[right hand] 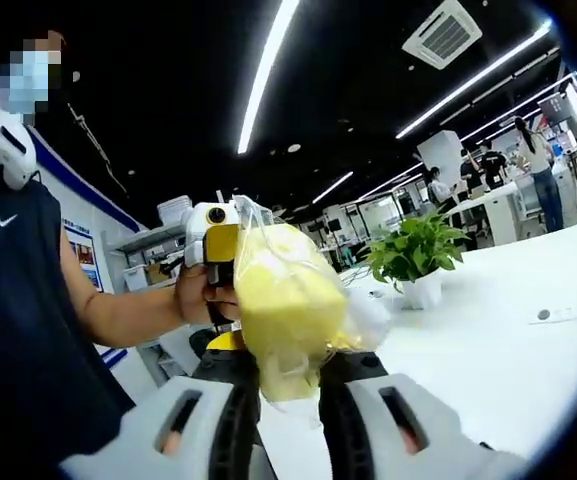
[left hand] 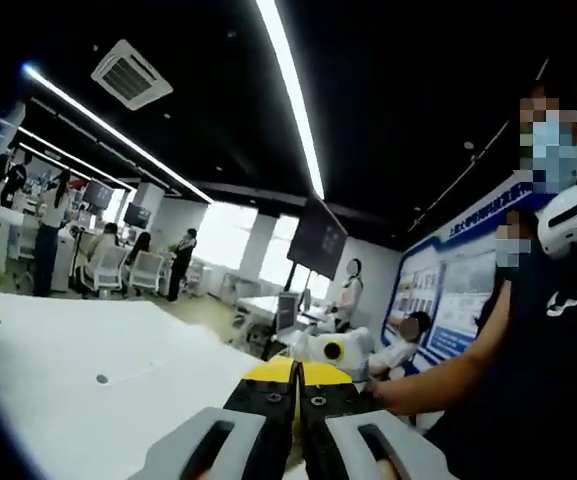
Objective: Compare the silicone blocks by pressing each to a similar depth, holding the contact briefly, and releasing to observe deformation and rebound differences across the visible hardness samples.
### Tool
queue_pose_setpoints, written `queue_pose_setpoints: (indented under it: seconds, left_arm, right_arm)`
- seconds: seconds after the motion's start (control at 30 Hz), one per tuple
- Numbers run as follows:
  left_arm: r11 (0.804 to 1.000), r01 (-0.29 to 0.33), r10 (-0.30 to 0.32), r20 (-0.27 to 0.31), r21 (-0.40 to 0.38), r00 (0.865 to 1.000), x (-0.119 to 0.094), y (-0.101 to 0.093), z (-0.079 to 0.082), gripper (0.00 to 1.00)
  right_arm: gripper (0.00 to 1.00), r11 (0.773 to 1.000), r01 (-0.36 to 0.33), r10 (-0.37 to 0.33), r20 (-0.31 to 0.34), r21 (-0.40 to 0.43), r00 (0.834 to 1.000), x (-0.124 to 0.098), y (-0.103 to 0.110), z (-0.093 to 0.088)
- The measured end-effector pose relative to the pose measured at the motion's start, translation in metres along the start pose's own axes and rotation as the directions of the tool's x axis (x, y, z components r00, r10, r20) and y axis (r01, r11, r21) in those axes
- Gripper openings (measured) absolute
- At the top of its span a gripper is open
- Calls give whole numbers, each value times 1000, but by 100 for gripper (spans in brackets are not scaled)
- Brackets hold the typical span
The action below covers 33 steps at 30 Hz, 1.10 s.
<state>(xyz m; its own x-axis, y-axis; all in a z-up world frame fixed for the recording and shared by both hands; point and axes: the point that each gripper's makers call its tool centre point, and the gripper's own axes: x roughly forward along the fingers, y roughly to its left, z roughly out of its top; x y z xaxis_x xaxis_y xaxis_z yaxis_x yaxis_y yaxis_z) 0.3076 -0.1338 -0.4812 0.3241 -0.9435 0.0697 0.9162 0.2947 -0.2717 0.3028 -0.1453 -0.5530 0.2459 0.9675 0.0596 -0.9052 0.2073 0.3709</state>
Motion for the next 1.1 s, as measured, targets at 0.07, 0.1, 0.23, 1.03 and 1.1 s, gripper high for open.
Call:
queue_pose_setpoints:
  seconds: [0.07, 0.1, 0.23, 1.03, 1.1]
  left_arm:
    - [1000, 2, -2, -5, 19, 1000, 0, -2, -1, 0]
    - [999, 4, -4, -3, 38, 1000, 1, -4, -2, 0]
    - [997, -28, 32, -40, 78, 999, 0, 1, -10, 0]
    - [991, -102, 108, -65, 89, 992, -16, 8, -26, 0]
    - [987, -132, 136, -47, 90, 990, -18, 12, -27, 0]
  right_arm:
    - [14, 1000, -2, 2, -13, 0, 1000, -1, 1, 0]
    - [13, 1000, -5, 5, -22, 2, 1000, -1, 1, 0]
    - [10, 1000, 5, -5, -75, -7, 997, -2, 3, -6]
    - [6, 999, -13, 5, -204, -35, 979, 7, 15, -24]
    - [6, 999, -7, -1, -213, -38, 977, 11, 14, -24]
